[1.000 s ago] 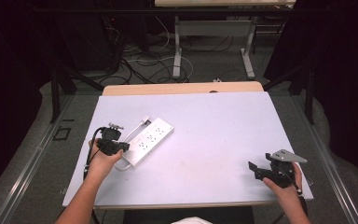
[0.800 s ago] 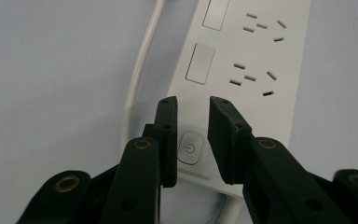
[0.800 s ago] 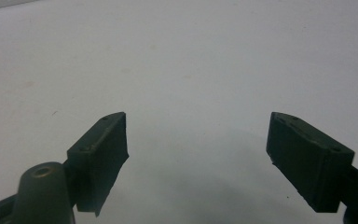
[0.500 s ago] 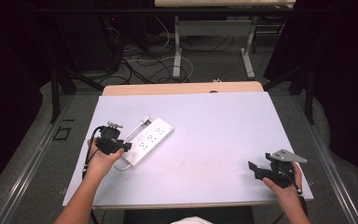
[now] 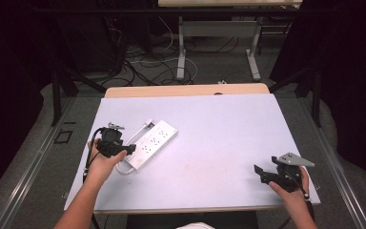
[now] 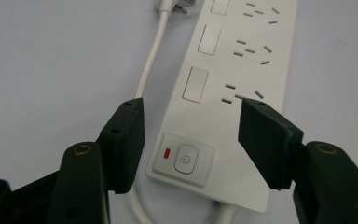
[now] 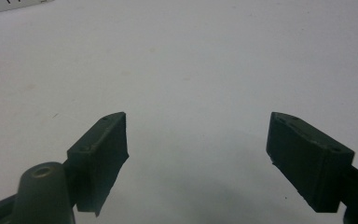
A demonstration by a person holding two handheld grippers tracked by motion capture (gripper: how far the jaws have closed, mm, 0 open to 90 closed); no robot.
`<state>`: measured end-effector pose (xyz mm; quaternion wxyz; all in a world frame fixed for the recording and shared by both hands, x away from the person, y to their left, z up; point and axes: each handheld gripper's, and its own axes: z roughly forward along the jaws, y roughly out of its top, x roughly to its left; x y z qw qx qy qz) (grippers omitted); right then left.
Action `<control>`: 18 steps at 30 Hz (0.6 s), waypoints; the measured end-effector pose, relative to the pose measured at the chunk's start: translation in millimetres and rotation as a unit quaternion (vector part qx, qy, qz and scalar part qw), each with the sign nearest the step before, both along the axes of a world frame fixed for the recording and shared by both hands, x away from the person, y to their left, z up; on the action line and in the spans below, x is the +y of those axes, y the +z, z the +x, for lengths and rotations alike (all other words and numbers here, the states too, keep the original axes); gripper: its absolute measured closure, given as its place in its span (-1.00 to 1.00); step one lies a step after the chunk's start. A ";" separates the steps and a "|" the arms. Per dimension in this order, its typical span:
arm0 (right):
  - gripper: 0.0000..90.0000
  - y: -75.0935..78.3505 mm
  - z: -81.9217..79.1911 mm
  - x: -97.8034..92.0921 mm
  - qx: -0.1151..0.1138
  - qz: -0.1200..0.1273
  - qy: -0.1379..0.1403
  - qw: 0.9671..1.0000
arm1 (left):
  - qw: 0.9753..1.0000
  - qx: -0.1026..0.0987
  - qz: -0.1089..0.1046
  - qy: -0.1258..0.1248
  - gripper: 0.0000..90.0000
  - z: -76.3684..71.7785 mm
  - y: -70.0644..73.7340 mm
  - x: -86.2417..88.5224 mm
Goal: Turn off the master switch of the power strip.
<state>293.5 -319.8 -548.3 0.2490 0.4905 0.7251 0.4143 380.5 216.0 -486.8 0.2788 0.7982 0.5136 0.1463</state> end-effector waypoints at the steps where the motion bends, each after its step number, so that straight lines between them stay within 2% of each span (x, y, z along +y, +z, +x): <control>1: -0.55 0.0 -0.1 0.0 0.000 0.000 0.000 1.000 | 1.000 -0.009 0.005 -0.003 -0.13 -0.8 0.3 -0.6; 5: -0.55 0.3 -0.8 0.2 -0.001 0.000 0.000 1.000 | 1.000 -0.015 -0.002 -0.013 -0.18 -3.9 4.0 -2.7; 7: -0.55 0.3 -1.7 0.3 -0.003 -0.002 -0.004 1.000 | 0.999 -0.035 -0.001 -0.031 -0.19 -4.8 6.0 -2.9; 9: -0.55 1.1 -2.4 -0.1 -0.002 0.000 0.002 1.000 | 0.998 -0.038 -0.011 -0.041 -0.21 -6.3 7.7 -3.7; 10: -0.55 1.9 -3.1 0.3 -0.003 0.001 -0.004 1.000 | 0.999 -0.035 -0.013 -0.037 -0.25 -7.4 8.8 -4.1; 11: -0.55 1.8 -2.6 0.1 -0.007 0.002 -0.003 1.000 | 0.998 -0.043 -0.018 -0.037 -0.29 -8.9 9.1 -5.1; 13: -0.55 2.3 -2.2 -1.4 -0.007 0.000 -0.001 1.000 | 0.998 -0.045 -0.029 -0.032 -0.31 -12.0 10.2 -6.2; 16: -0.55 1.8 -2.4 -0.3 -0.006 -0.001 -0.003 1.000 | 0.998 -0.049 -0.028 -0.024 -0.53 -15.8 10.6 -8.4; 17: -0.55 2.4 -3.0 -0.2 -0.002 -0.002 -0.002 1.000 | 0.998 -0.051 -0.033 -0.019 -0.60 -17.0 10.0 -9.7; 18: -0.55 2.6 -3.1 -0.1 -0.002 -0.002 -0.002 1.000 | 0.998 -0.047 -0.033 -0.022 -0.67 -17.7 10.2 -9.2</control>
